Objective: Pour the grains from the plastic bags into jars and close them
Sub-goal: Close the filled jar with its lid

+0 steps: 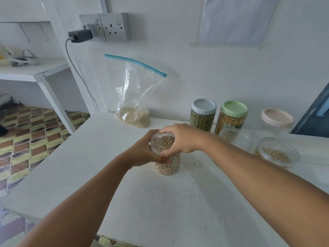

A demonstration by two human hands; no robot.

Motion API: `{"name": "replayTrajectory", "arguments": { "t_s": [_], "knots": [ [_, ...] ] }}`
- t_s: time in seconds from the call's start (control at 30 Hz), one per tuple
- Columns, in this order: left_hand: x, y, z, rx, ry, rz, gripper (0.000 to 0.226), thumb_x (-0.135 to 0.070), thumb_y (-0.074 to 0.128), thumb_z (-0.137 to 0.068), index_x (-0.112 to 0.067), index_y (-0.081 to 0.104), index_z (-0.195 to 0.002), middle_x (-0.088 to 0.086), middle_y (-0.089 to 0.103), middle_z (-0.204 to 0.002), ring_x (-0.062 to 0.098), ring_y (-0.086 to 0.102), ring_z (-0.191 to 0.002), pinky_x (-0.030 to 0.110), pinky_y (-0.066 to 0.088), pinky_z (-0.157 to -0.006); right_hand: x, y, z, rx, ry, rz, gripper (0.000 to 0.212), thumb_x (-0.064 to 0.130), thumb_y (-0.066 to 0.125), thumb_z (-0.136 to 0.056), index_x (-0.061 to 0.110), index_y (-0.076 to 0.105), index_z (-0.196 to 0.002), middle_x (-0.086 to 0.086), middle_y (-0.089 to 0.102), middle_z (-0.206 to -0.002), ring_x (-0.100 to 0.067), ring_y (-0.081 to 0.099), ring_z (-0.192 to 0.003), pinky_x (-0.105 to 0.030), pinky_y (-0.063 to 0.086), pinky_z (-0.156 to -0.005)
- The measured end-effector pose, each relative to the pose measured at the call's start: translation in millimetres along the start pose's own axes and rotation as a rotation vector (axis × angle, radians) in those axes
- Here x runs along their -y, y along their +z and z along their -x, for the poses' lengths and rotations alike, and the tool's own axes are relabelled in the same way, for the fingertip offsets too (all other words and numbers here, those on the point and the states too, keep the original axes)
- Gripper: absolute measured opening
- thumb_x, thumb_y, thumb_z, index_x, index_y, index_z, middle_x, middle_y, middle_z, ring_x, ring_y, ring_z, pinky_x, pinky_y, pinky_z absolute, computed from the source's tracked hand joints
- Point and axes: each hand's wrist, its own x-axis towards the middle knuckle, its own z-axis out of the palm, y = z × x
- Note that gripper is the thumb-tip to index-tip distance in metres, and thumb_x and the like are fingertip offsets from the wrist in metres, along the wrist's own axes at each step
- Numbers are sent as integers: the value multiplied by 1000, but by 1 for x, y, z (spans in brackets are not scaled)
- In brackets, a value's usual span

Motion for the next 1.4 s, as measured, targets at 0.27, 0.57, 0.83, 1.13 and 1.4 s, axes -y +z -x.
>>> {"name": "replayTrajectory", "arguments": {
  "t_s": [0.27, 0.57, 0.83, 1.13, 1.4],
  "knots": [
    [2, 1, -1, -7, 15, -9, 106, -8, 100, -63, -32, 40, -147, -3, 65, -127, 6, 68, -110, 26, 60, -85, 8, -1, 4, -15, 34, 86, 96, 67, 83, -68, 36, 46, -151, 5, 53, -149, -18, 51, -131, -34, 47, -100],
    [7, 6, -1, -25, 30, 3, 109, -15, 101, -62, -36, 37, -148, -4, 68, -127, 12, 70, -113, 41, 62, -93, 15, 6, 13, -104, 137, 219, 97, 99, 56, -61, 31, 62, -129, 2, 65, -118, -20, 59, -111, -44, 54, -92],
    [8, 7, -1, -27, 10, 12, 116, -18, 103, -59, -36, 34, -151, -2, 70, -125, 18, 72, -110, 45, 62, -93, 14, 9, 22, -152, 186, 109, 91, 91, 66, -66, 27, 60, -131, 3, 61, -121, -20, 58, -112, -39, 52, -91],
    [5, 8, 1, -25, 14, 14, 105, -17, 102, -62, -35, 40, -145, -2, 66, -128, 16, 69, -114, 42, 62, -92, -1, 13, 19, -47, 175, -59, 111, 85, 74, -64, 29, 40, -154, 3, 48, -148, -20, 51, -131, -41, 48, -104],
    [1, 11, 1, 6, 22, 10, 103, -10, 99, -65, -31, 40, -146, -2, 67, -127, 8, 70, -110, 30, 62, -86, 7, 12, 25, -125, 224, 75, 108, 99, 57, -62, 25, 48, -141, -1, 54, -134, -22, 53, -121, -41, 50, -93]
  ]
}}
